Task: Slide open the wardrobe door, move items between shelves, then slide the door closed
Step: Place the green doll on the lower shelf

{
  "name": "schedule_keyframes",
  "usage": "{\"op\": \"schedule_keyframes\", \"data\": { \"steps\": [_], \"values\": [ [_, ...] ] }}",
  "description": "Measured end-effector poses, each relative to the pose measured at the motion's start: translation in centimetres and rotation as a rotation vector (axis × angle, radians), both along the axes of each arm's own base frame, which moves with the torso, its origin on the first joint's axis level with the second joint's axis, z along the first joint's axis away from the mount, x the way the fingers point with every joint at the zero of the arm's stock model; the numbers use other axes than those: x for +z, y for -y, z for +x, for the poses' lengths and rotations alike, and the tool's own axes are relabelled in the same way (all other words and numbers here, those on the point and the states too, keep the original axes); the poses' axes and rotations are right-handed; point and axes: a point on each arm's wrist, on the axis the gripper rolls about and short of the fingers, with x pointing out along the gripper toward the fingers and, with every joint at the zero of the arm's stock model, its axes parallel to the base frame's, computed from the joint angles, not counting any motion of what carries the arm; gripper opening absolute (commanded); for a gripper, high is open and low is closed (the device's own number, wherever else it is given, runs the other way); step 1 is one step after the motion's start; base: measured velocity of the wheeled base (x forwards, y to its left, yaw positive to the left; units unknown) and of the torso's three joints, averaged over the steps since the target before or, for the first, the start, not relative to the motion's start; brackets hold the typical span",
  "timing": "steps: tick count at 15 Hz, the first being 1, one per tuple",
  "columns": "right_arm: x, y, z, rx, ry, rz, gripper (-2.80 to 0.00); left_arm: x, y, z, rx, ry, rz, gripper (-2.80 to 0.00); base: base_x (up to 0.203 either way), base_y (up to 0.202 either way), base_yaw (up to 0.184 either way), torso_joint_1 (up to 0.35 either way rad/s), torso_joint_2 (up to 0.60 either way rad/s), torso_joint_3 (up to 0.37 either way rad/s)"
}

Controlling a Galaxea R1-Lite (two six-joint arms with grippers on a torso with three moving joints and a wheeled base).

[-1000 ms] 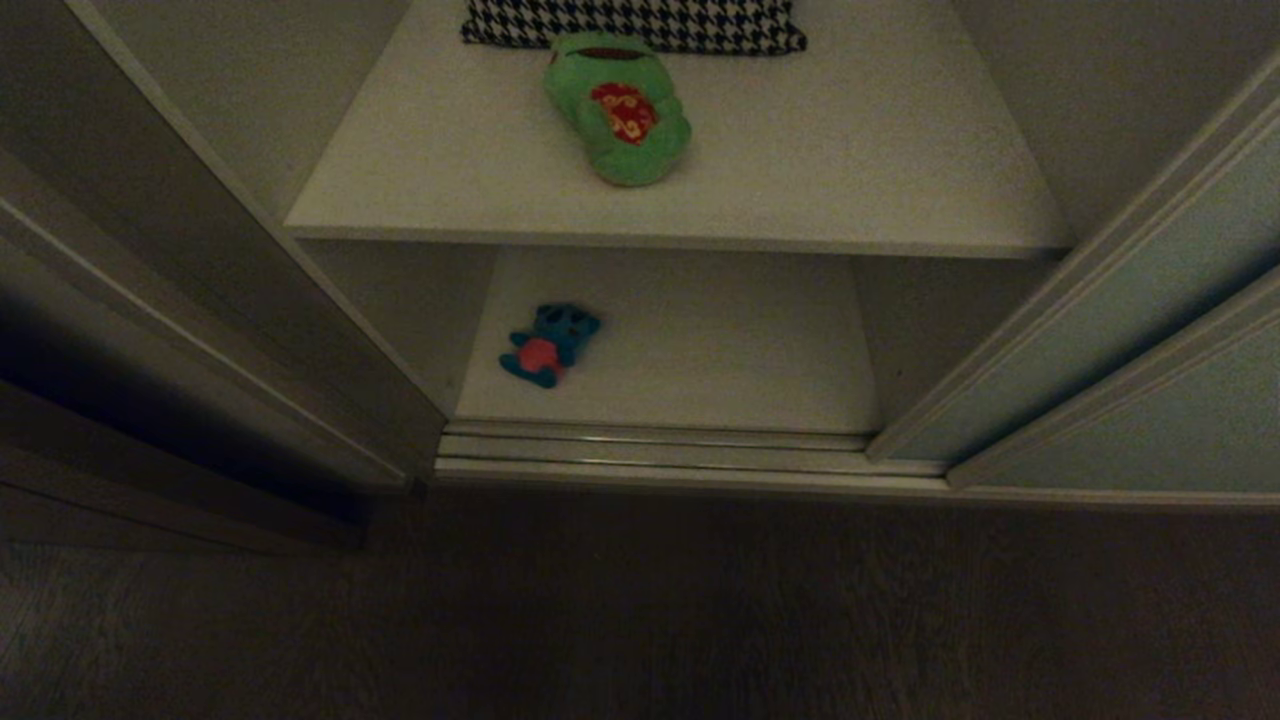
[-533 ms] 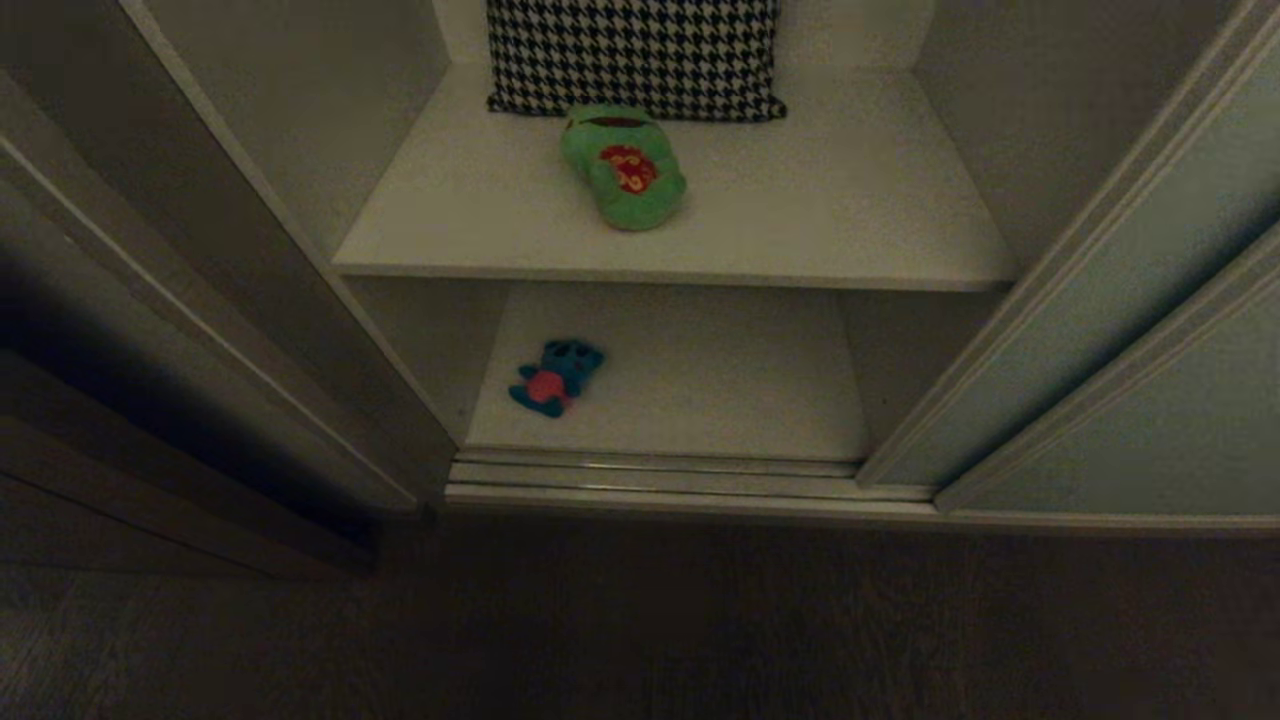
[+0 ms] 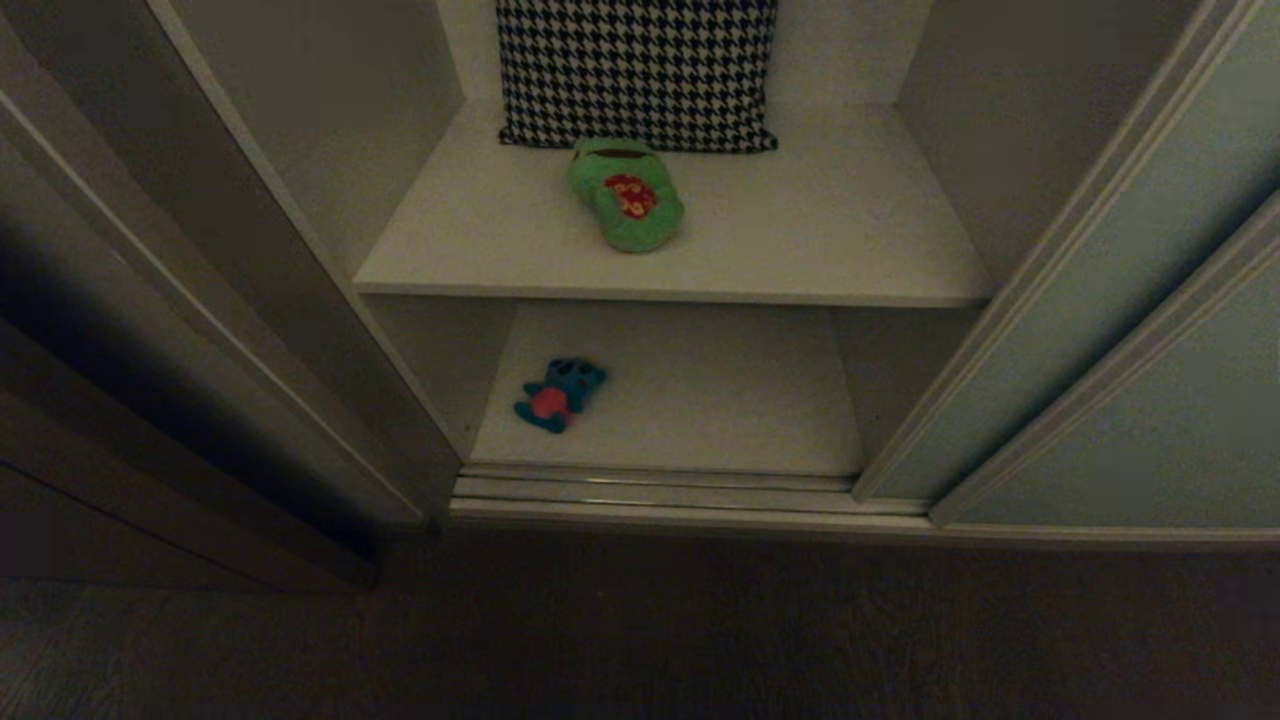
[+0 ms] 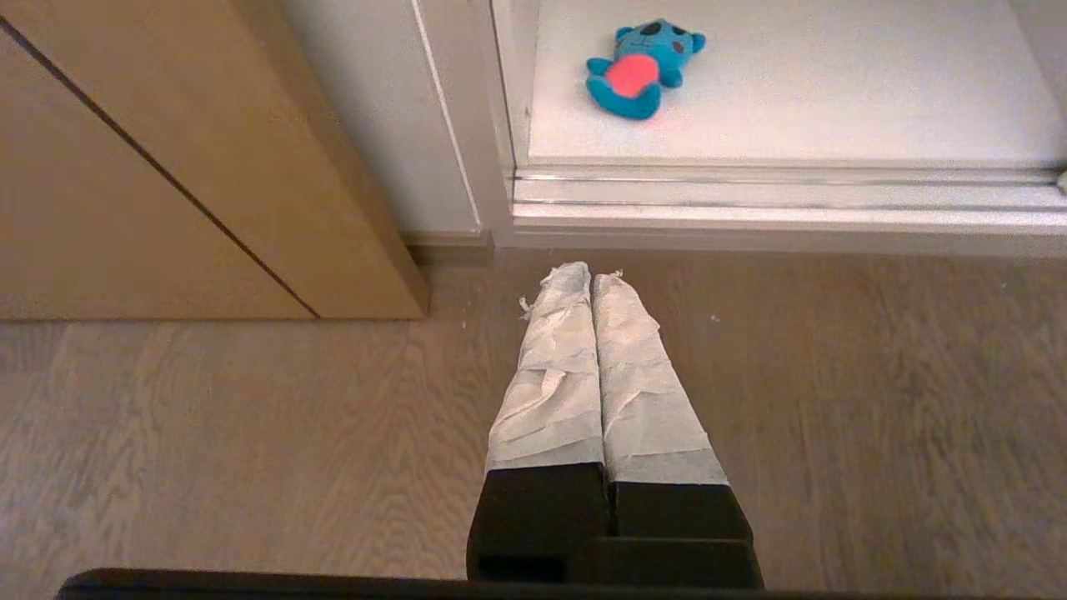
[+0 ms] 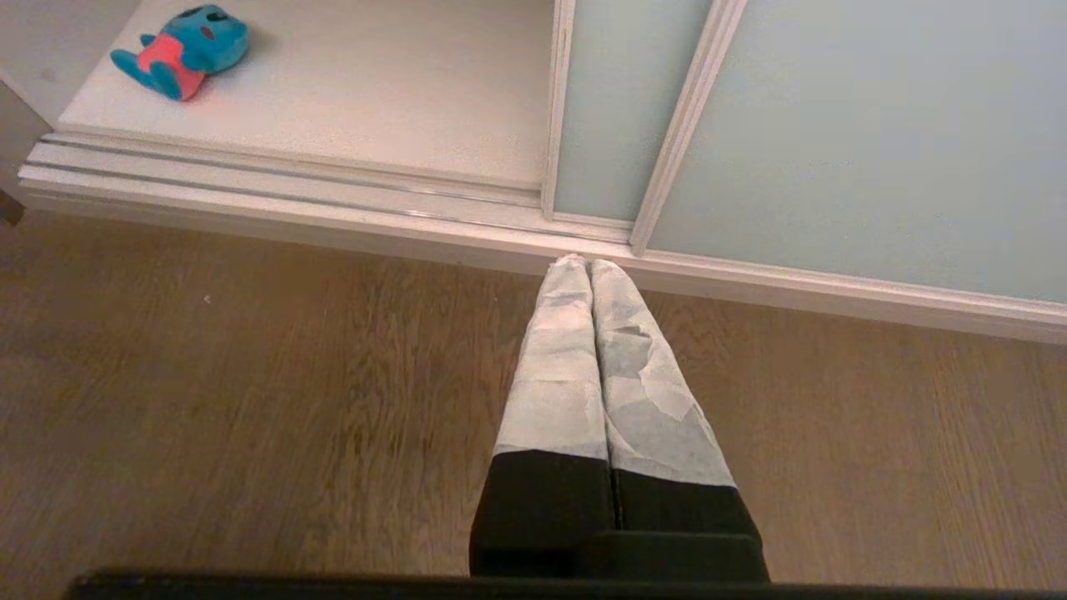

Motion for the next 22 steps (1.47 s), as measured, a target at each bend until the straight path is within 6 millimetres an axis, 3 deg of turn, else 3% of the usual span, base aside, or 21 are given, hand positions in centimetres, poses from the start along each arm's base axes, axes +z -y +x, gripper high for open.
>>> {"op": "schedule_keyframes", "data": {
  "steps": [3,5,9,12,13,15,18,20,22],
  "values": [
    [0.0,0.0,0.0,0.0,-0.001,0.0,-2.8,0.0,0.0,0.0,0.002,0.004,0.016,-2.8,0.0,0.0,0.0,0.0,0.0,0.0],
    [0.0,0.0,0.0,0.0,0.0,0.0,-2.8,1.5,0.0,-0.4,0.0,0.066,0.015,-2.8,0.0,0.0,0.0,0.0,0.0,0.0],
    [0.0,0.0,0.0,0.0,0.0,0.0,-2.8,7.8,0.2,-2.0,-0.074,0.224,0.017,-2.8,0.0,0.0,0.0,0.0,0.0,0.0],
    [0.0,0.0,0.0,0.0,0.0,0.0,-2.8,14.2,0.2,0.5,-0.136,0.177,-0.032,-2.8,0.0,0.0,0.0,0.0,0.0,0.0],
    [0.0,0.0,0.0,0.0,0.0,0.0,-2.8,16.6,0.3,2.4,-0.161,0.146,-0.053,-2.8,0.0,0.0,0.0,0.0,0.0,0.0],
    [0.0,0.0,0.0,0.0,0.0,0.0,-2.8,21.1,0.5,8.1,-0.215,0.072,-0.089,-2.8,0.0,0.0,0.0,0.0,0.0,0.0],
    [0.0,0.0,0.0,0.0,0.0,0.0,-2.8,27.1,1.3,19.8,-0.286,0.028,-0.135,-2.8,0.0,0.0,0.0,0.0,0.0,0.0],
    [0.0,0.0,0.0,0.0,0.0,0.0,-2.8,29.1,2.6,27.8,-0.33,0.03,-0.185,-2.8,0.0,0.0,0.0,0.0,0.0,0.0],
    [0.0,0.0,0.0,0.0,0.0,0.0,-2.8,28.4,4.9,35.2,-0.363,0.002,-0.26,-2.8,0.0,0.0,0.0,0.0,0.0,0.0]
  ]
}}
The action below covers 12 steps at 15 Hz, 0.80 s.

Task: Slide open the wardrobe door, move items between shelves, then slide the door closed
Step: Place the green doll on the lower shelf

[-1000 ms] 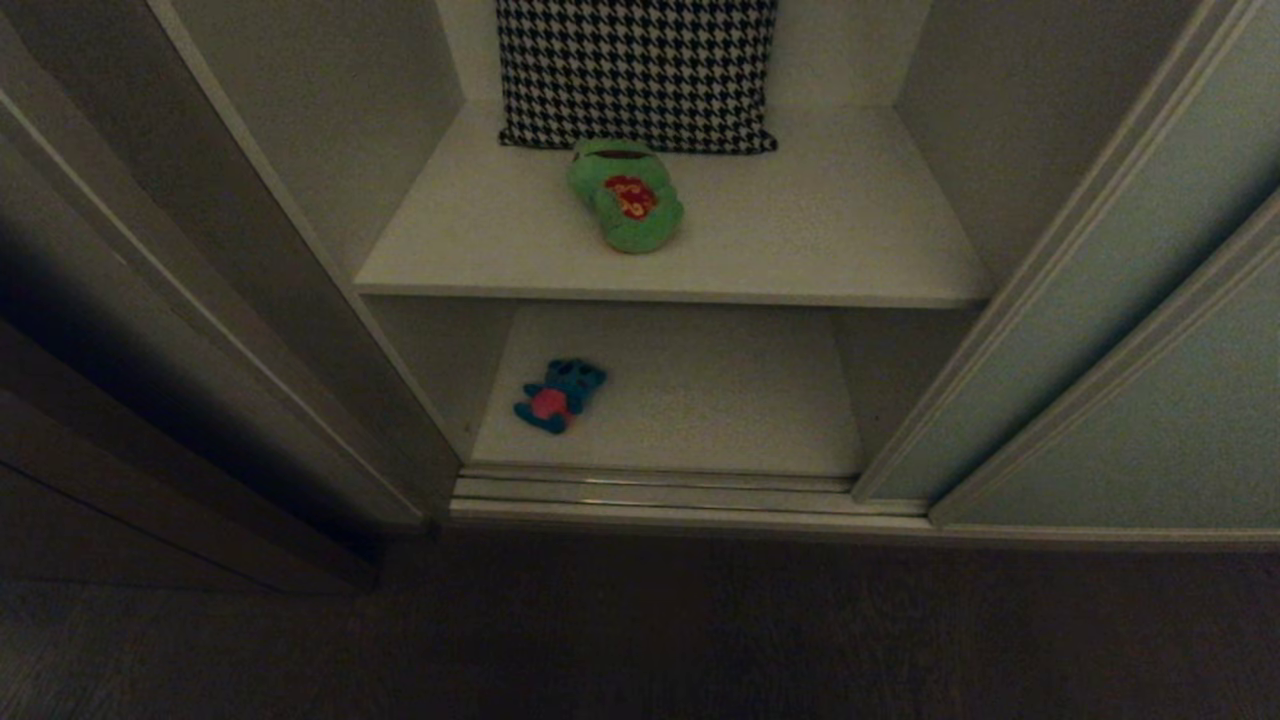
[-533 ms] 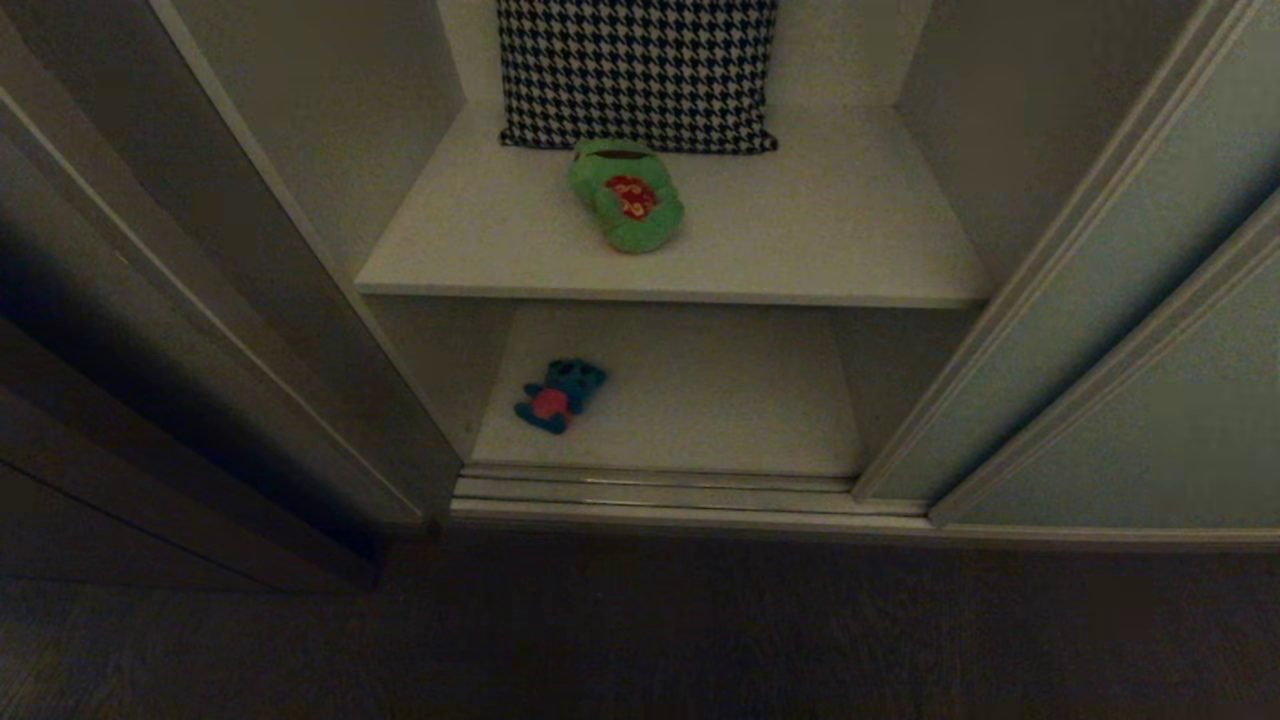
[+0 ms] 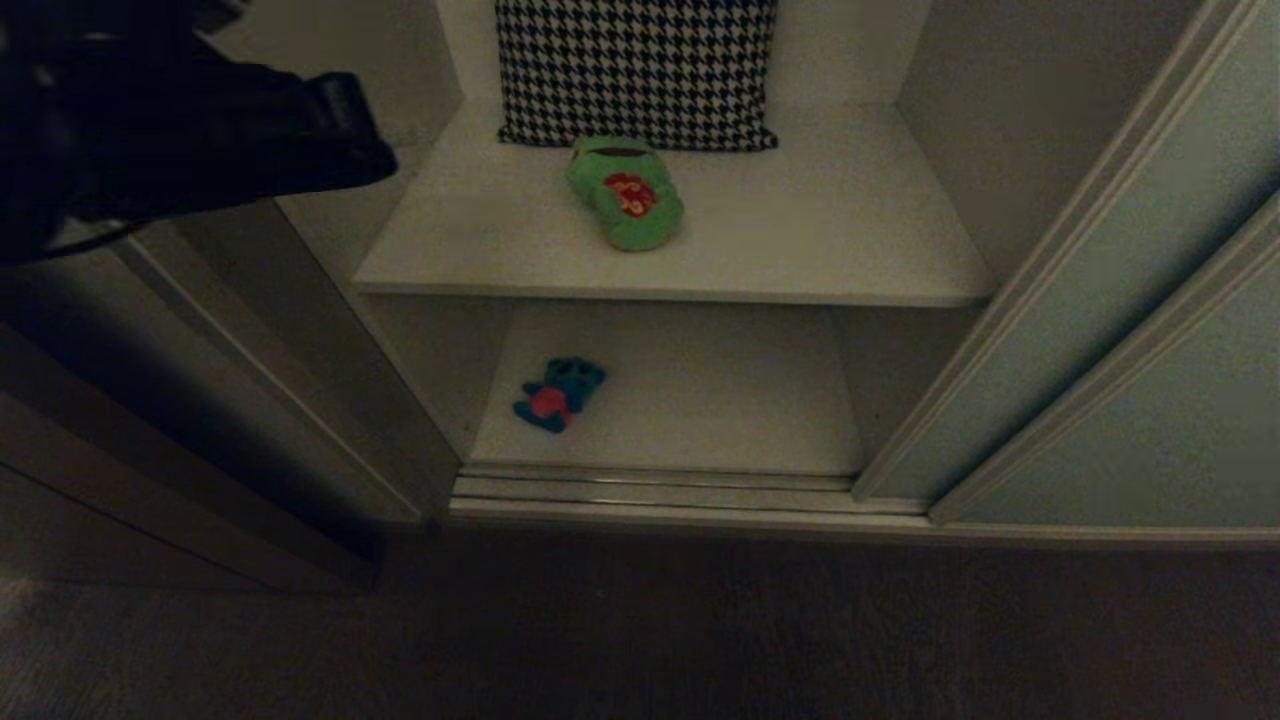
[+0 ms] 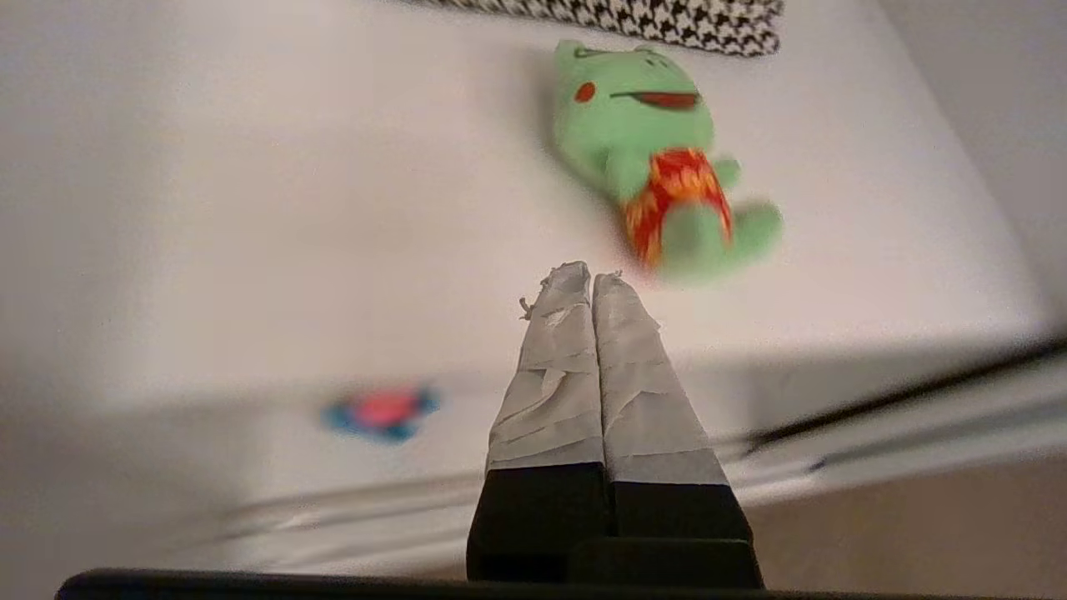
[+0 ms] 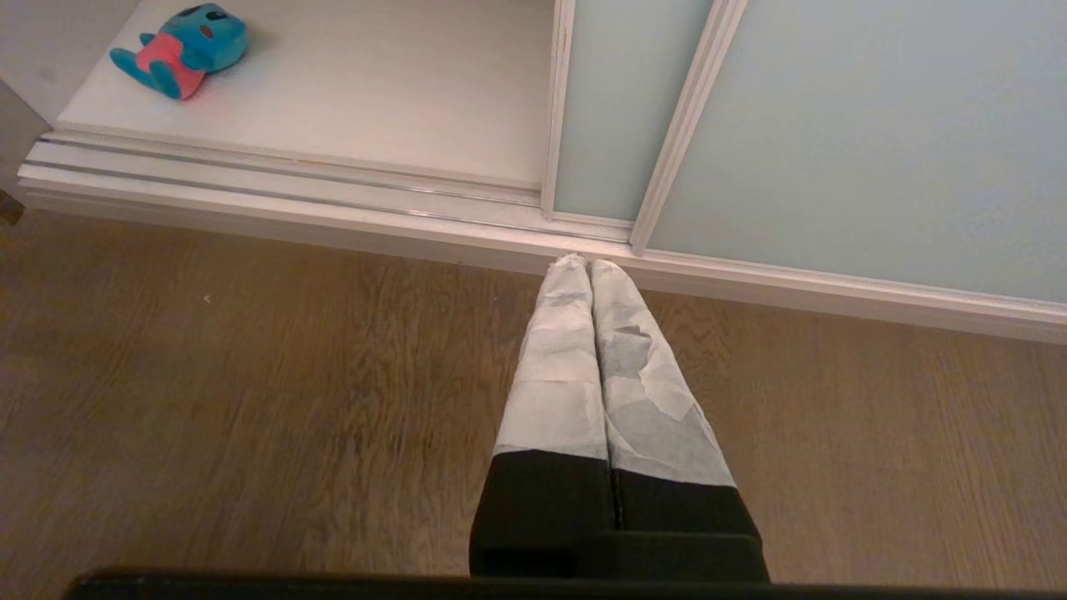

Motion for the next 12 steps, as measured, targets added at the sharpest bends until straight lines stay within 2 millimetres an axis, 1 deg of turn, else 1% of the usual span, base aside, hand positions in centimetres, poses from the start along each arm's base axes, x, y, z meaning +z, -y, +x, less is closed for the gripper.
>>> {"op": "schedule_keyframes", "data": {
  "steps": [1,2,3,4,5,6,7,10,12],
  "values": [
    [0.0,0.0,0.0,0.0,0.0,0.0,-2.8,-1.0,1.4,3.1,-0.01,-0.029,-0.045,0.0,0.0,0.0,0.0,0.0,0.0,0.0],
    [0.0,0.0,0.0,0.0,0.0,0.0,-2.8,-2.6,3.0,5.7,-0.012,-0.068,-0.094,0.0,0.0,0.0,0.0,0.0,0.0,0.0],
    [0.0,0.0,0.0,0.0,0.0,0.0,-2.8,-4.3,4.6,7.8,-0.013,-0.106,-0.132,0.0,0.0,0.0,0.0,0.0,0.0,0.0],
    [0.0,0.0,0.0,0.0,0.0,0.0,-2.8,-6.2,6.0,9.6,-0.011,-0.145,-0.164,0.0,0.0,0.0,0.0,0.0,0.0,0.0],
    [0.0,0.0,0.0,0.0,0.0,0.0,-2.8,-7.7,7.2,10.7,-0.014,-0.178,-0.198,0.0,0.0,0.0,0.0,0.0,0.0,0.0],
    [0.0,0.0,0.0,0.0,0.0,0.0,-2.8,-8.7,8.0,11.4,-0.021,-0.198,-0.234,0.0,0.0,0.0,0.0,0.0,0.0,0.0],
    [0.0,0.0,0.0,0.0,0.0,0.0,-2.8,-9.2,8.5,11.9,-0.03,-0.207,-0.277,0.0,0.0,0.0,0.0,0.0,0.0,0.0],
    [0.0,0.0,0.0,0.0,0.0,0.0,-2.8,-9.4,9.7,11.9,-0.058,-0.203,-0.332,0.0,0.0,0.0,0.0,0.0,0.0,0.0],
    [0.0,0.0,0.0,0.0,0.0,0.0,-2.8,-8.8,10.1,11.4,-0.078,-0.205,-0.356,0.0,0.0,0.0,0.0,0.0,0.0,0.0]
  ]
}}
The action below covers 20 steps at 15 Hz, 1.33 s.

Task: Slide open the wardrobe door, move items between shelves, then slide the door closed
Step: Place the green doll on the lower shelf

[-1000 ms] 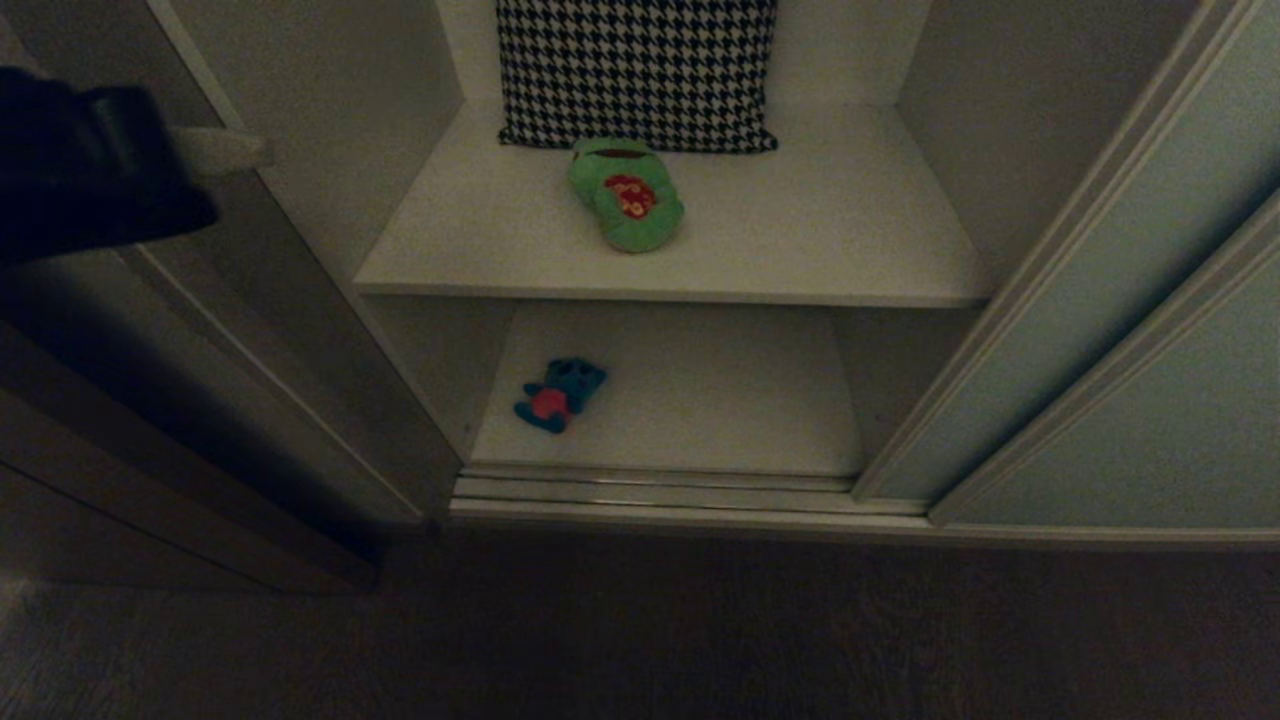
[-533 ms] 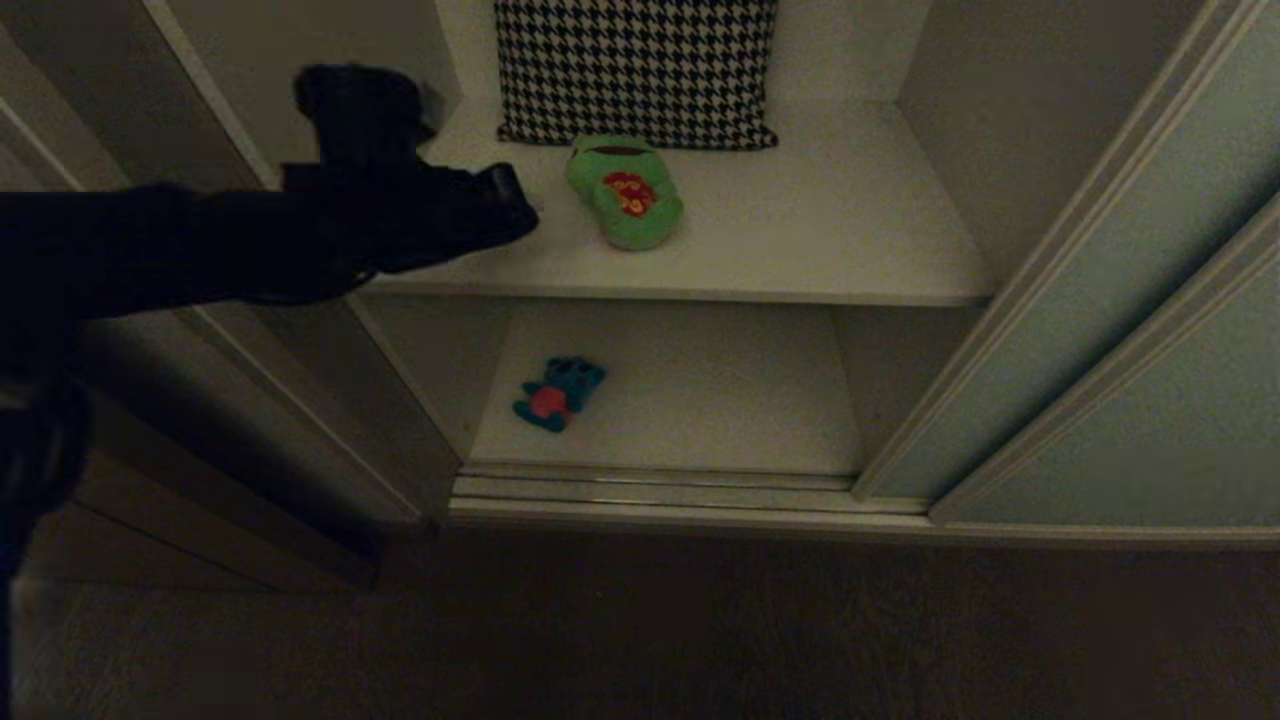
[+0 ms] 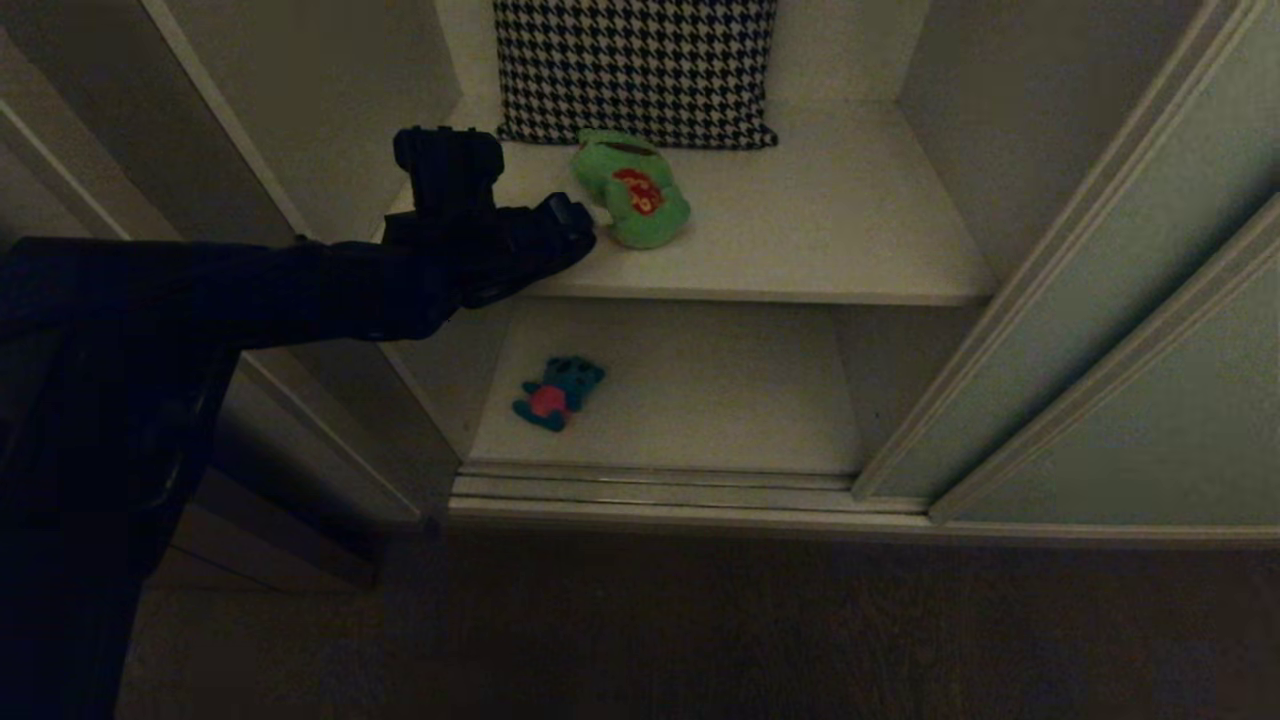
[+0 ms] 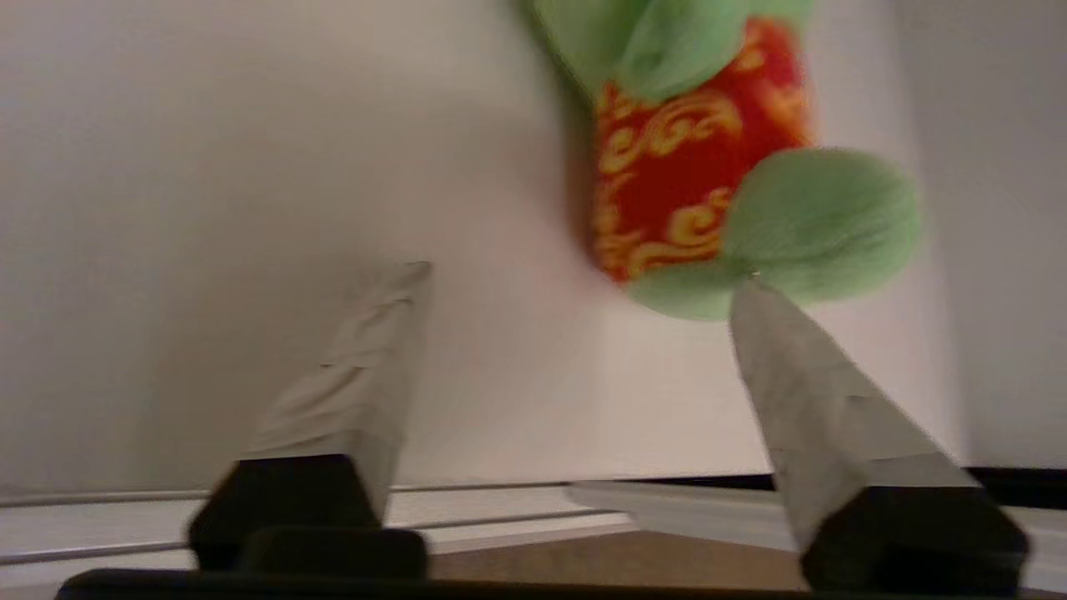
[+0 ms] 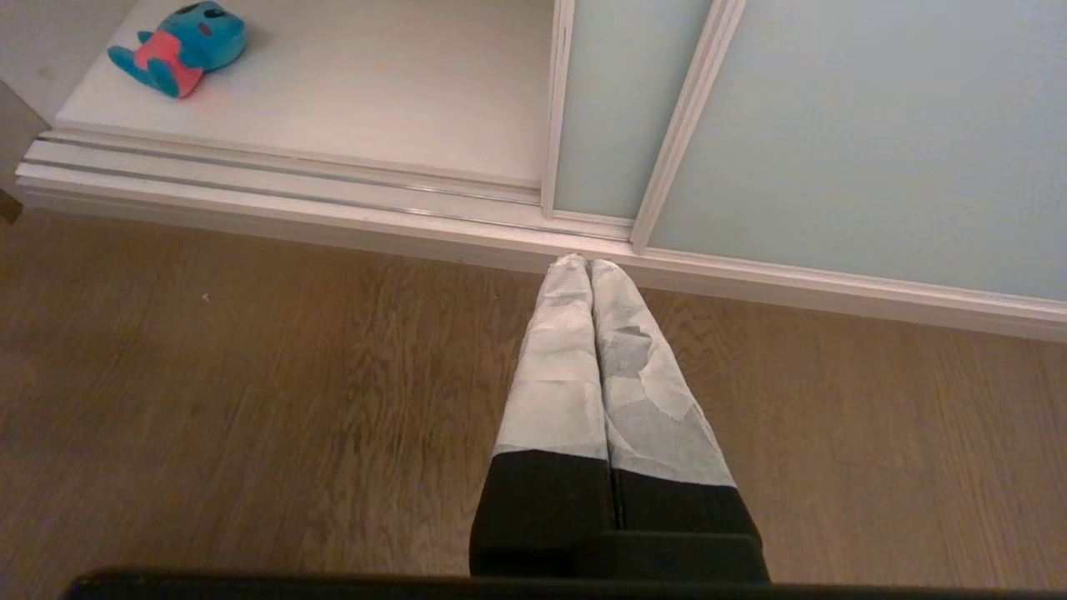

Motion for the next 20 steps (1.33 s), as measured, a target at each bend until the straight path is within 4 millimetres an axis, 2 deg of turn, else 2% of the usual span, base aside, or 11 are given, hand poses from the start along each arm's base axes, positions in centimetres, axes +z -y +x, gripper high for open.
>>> {"op": "schedule_keyframes", "data": {
  "steps": [5,13,16,20],
  "values": [
    [0.0,0.0,0.0,0.0,0.0,0.0,-2.8,2.1,0.4,-1.7,-0.061,0.007,-0.048,0.0,0.0,0.0,0.0,0.0,0.0,0.0],
    [0.0,0.0,0.0,0.0,0.0,0.0,-2.8,2.8,0.2,-2.7,-0.098,-0.038,-0.026,0.0,0.0,0.0,0.0,0.0,0.0,0.0],
    [0.0,0.0,0.0,0.0,0.0,0.0,-2.8,2.4,0.2,-2.3,-0.09,-0.021,-0.004,0.0,0.0,0.0,0.0,0.0,0.0,0.0],
    [0.0,0.0,0.0,0.0,0.0,0.0,-2.8,1.7,0.9,-1.0,-0.087,0.097,0.002,0.0,0.0,0.0,0.0,0.0,0.0,0.0]
  ]
}}
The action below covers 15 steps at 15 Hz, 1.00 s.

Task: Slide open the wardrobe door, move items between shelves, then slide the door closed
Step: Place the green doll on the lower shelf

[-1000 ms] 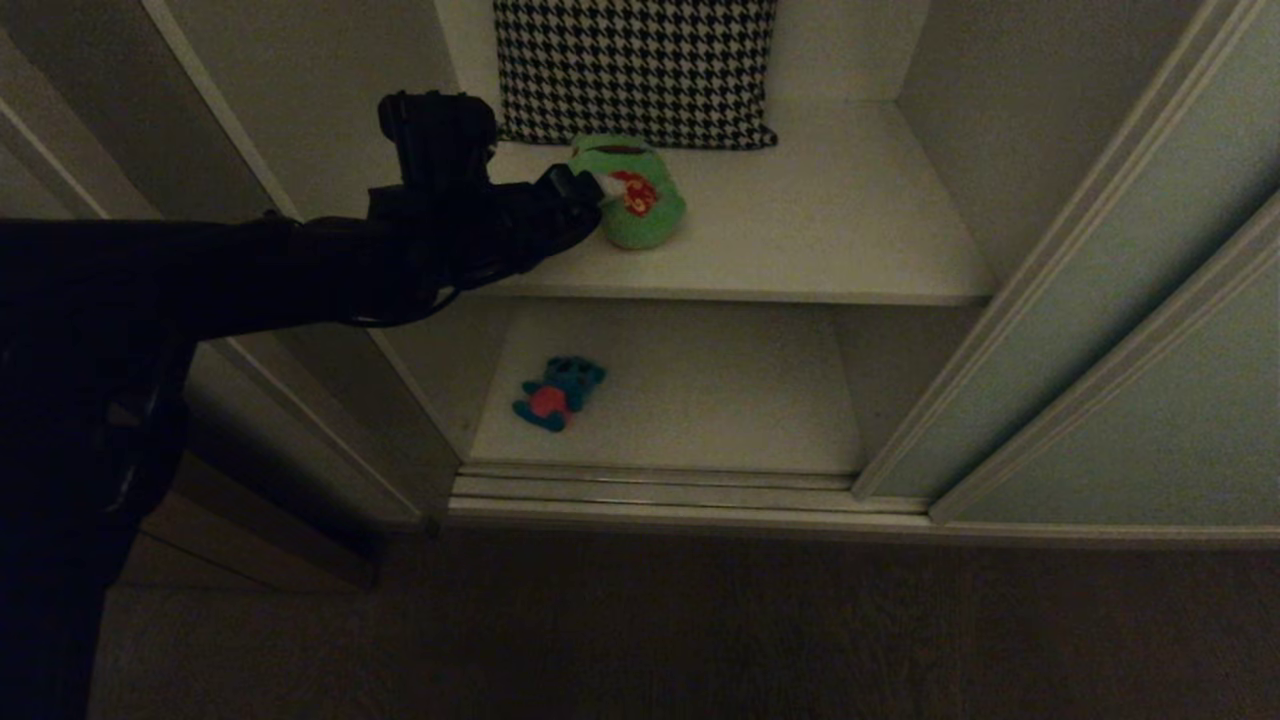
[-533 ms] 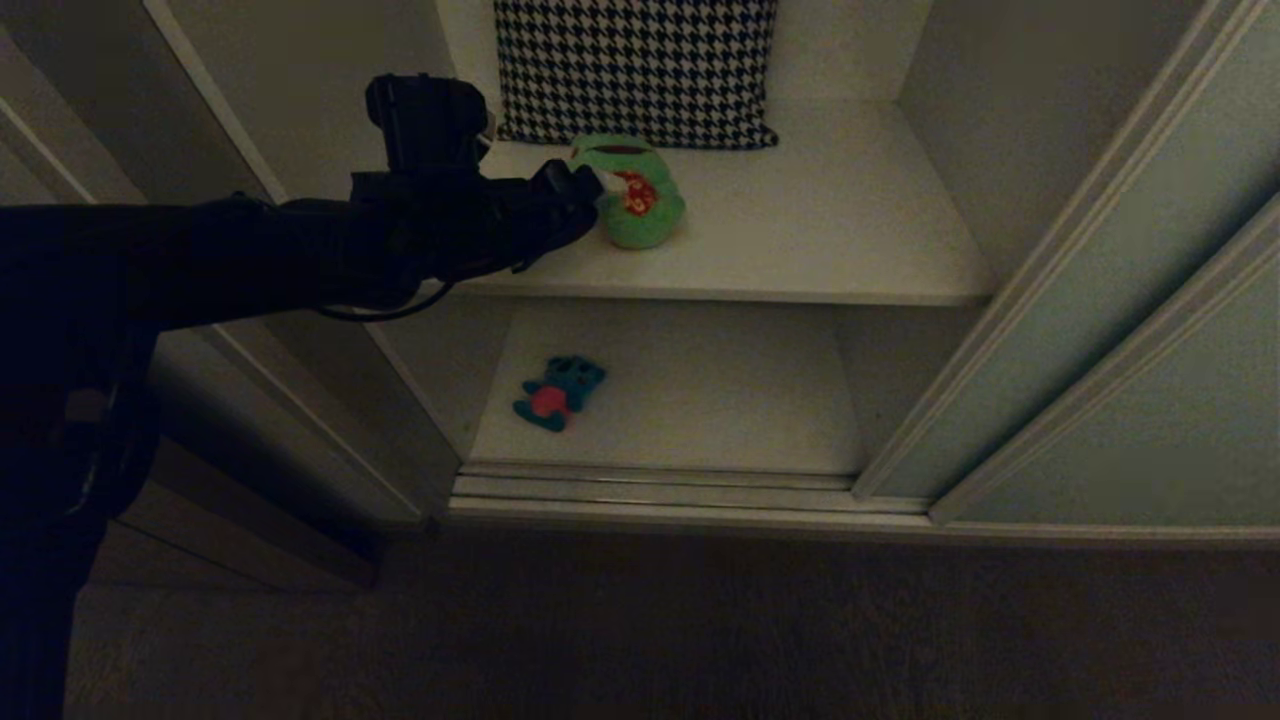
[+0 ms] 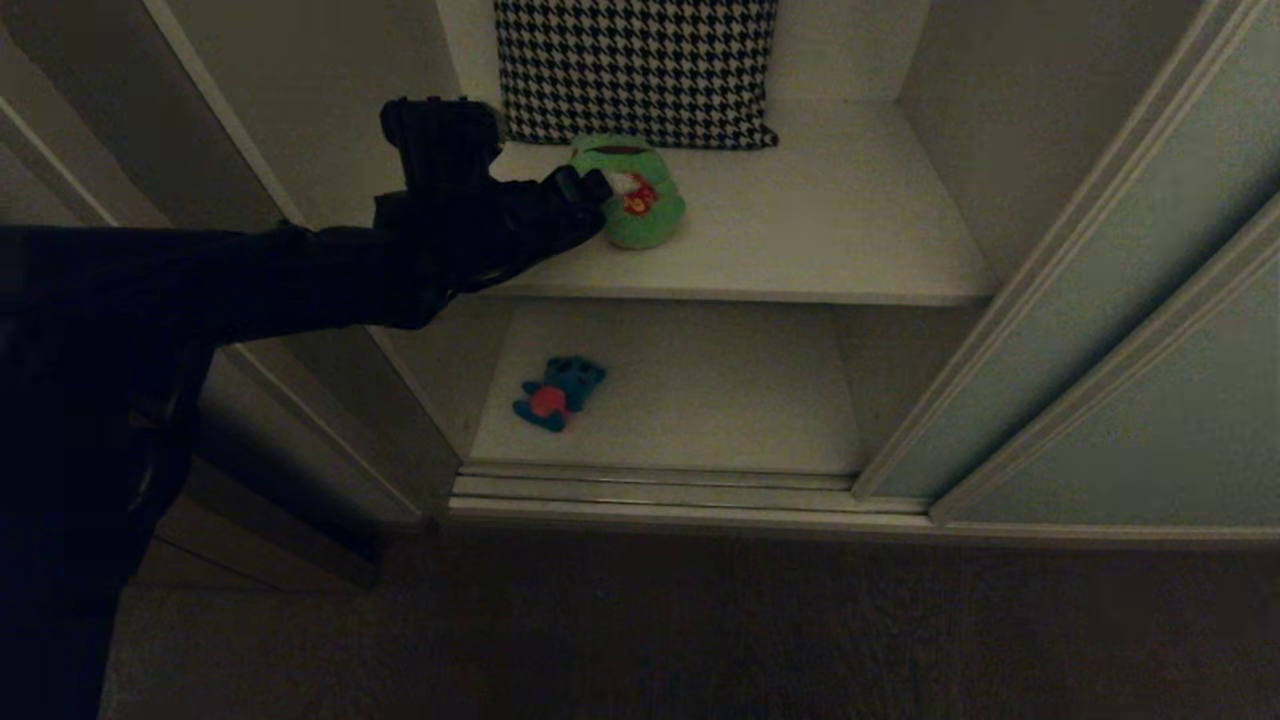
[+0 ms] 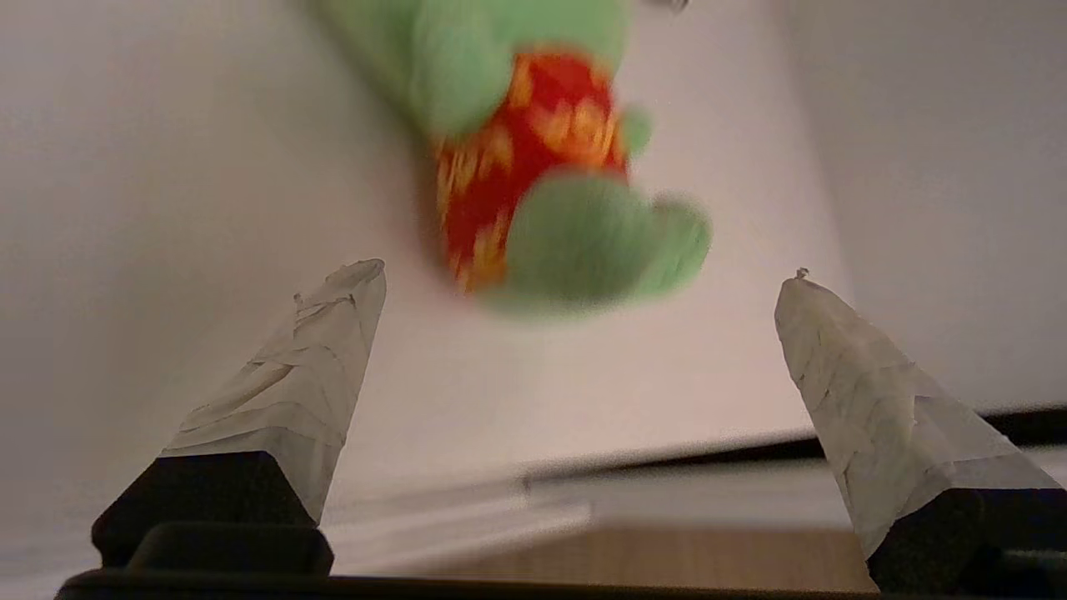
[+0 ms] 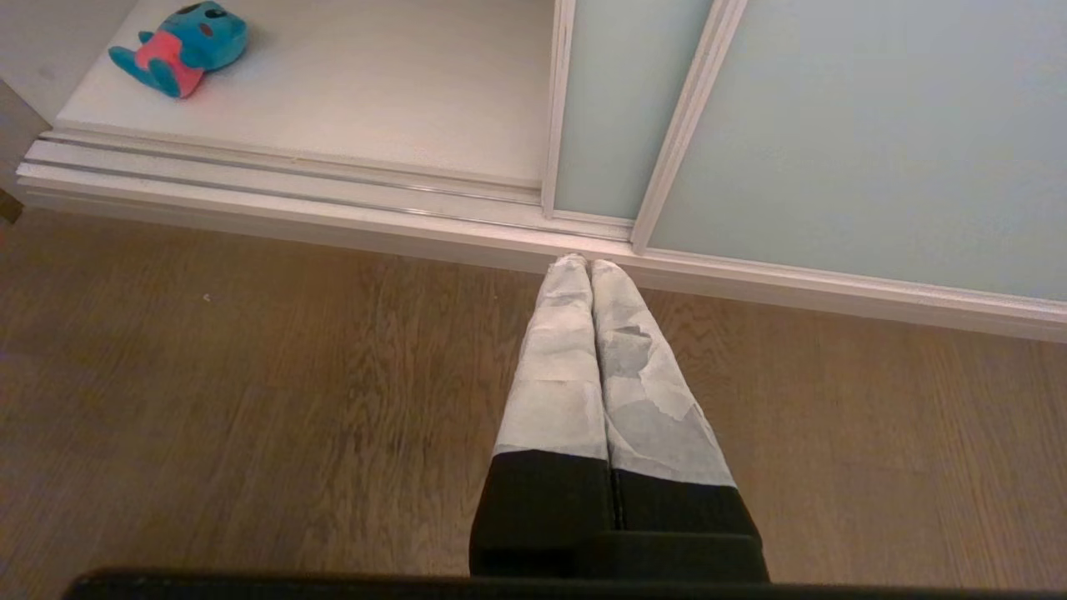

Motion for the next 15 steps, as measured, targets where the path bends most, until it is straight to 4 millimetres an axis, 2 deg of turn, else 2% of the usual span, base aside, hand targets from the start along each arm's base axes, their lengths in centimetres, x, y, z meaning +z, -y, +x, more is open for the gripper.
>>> {"op": "schedule_keyframes", "data": {
  "steps": [6,8,9,15],
  "values": [
    [0.0,0.0,0.0,0.0,0.0,0.0,-2.8,-1.8,1.9,1.2,-0.001,0.099,0.008,0.0,0.0,0.0,0.0,0.0,0.0,0.0],
    [0.0,0.0,0.0,0.0,0.0,0.0,-2.8,-2.0,2.2,1.4,0.05,0.161,0.025,0.0,0.0,0.0,0.0,0.0,0.0,0.0],
    [0.0,0.0,0.0,0.0,0.0,0.0,-2.8,-2.1,2.4,1.6,0.061,0.189,0.031,-2.8,0.0,0.0,0.0,0.0,0.0,0.0],
    [0.0,0.0,0.0,0.0,0.0,0.0,-2.8,-4.1,3.1,2.6,0.067,0.232,0.083,-2.8,0.0,0.0,0.0,0.0,0.0,0.0]
  ]
}}
